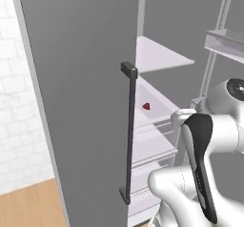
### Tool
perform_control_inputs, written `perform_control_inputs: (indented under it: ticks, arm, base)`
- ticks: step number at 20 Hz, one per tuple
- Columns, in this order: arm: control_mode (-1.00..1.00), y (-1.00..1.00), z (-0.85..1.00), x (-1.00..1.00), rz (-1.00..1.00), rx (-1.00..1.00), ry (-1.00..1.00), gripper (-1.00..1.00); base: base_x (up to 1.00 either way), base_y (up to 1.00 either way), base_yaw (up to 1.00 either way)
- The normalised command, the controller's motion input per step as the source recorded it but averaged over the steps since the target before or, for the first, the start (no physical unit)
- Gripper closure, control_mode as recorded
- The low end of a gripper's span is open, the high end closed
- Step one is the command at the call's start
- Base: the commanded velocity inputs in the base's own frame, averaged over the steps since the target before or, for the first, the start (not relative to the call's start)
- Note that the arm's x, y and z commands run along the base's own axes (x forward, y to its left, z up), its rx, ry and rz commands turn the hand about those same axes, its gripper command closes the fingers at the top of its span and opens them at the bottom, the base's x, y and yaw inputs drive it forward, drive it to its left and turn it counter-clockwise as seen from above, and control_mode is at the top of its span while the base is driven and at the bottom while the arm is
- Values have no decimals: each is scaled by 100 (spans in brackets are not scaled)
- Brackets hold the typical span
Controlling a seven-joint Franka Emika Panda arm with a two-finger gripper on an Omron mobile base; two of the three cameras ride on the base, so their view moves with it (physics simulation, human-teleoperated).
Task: Take the strawberry from the fridge and place it on top of the pancake, located on the dining counter.
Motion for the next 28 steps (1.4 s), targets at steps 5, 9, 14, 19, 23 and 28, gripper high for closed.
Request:
perform_control_inputs:
  ticks: [5,9,14,19,23,28]
  arm:
    - [100,0,0,0,0,0,0,-100]
    - [100,0,0,0,0,0,0,-100]
    - [100,0,0,0,0,0,0,-100]
    - [100,0,0,0,0,0,0,-100]
    - [100,0,0,0,0,0,0,-100]
    - [100,0,0,0,0,0,0,-100]
  base:
    - [24,-43,3]
    - [37,-31,6]
    - [56,0,10]
    - [49,-6,17]
    - [28,-19,20]
    - [65,1,20]
